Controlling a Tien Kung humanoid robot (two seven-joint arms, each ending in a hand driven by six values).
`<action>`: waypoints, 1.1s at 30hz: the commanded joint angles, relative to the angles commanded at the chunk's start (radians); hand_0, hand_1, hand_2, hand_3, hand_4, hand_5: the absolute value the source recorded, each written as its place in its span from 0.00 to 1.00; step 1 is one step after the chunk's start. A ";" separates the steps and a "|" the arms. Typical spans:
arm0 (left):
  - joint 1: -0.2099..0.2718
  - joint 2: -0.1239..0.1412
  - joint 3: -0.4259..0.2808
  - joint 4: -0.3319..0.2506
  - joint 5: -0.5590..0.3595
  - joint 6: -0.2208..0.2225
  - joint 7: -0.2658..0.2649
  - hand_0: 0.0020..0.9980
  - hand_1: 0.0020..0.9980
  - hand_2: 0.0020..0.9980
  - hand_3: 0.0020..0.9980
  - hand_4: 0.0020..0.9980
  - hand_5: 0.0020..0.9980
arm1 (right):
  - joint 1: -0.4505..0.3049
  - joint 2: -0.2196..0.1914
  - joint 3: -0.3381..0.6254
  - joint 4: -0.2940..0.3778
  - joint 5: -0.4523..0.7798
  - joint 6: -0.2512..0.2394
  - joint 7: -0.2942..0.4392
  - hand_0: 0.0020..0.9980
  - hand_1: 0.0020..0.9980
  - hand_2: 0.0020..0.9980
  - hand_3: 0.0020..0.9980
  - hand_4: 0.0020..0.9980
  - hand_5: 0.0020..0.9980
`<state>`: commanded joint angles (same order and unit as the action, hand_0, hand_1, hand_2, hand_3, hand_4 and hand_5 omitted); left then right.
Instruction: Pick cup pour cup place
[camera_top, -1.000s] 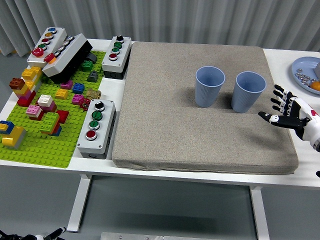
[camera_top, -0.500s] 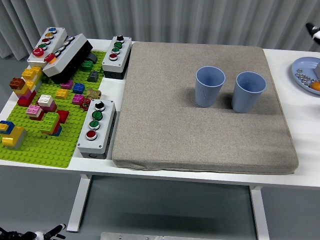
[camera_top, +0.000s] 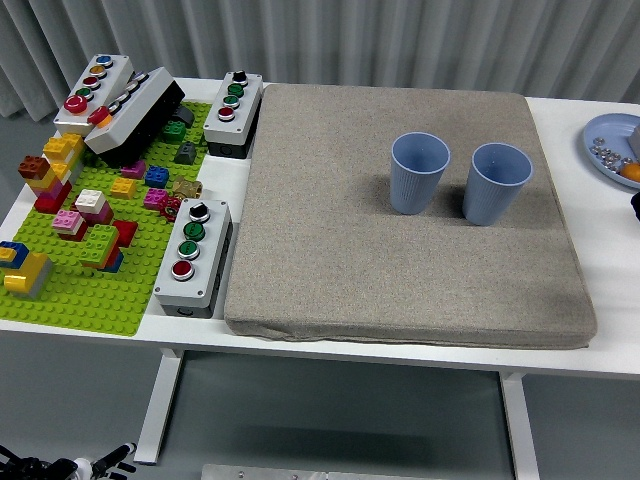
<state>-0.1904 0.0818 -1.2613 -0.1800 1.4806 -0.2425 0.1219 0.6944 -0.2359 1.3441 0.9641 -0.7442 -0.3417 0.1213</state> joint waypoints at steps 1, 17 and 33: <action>0.000 0.000 0.000 0.000 0.001 0.000 0.000 0.85 0.87 0.88 0.77 0.59 1.00 | 0.000 0.000 -0.001 0.002 -0.005 -0.001 -0.001 0.84 0.73 0.68 0.70 0.73 1.00; 0.003 0.002 -0.003 0.000 -0.004 0.002 0.001 0.85 0.87 0.88 0.77 0.59 1.00 | -0.007 0.003 0.015 0.010 -0.011 0.002 -0.005 0.88 0.73 0.68 0.71 0.73 1.00; 0.023 0.002 0.016 0.000 -0.044 0.026 -0.010 0.85 0.87 0.88 0.77 0.59 1.00 | -0.015 0.025 0.002 0.047 -0.033 0.007 -0.015 0.87 0.73 0.69 0.71 0.73 1.00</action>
<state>-0.1671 0.0834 -1.2453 -0.1800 1.4361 -0.2163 0.1120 0.6796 -0.2112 1.3464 1.0116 -0.7777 -0.3351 0.1059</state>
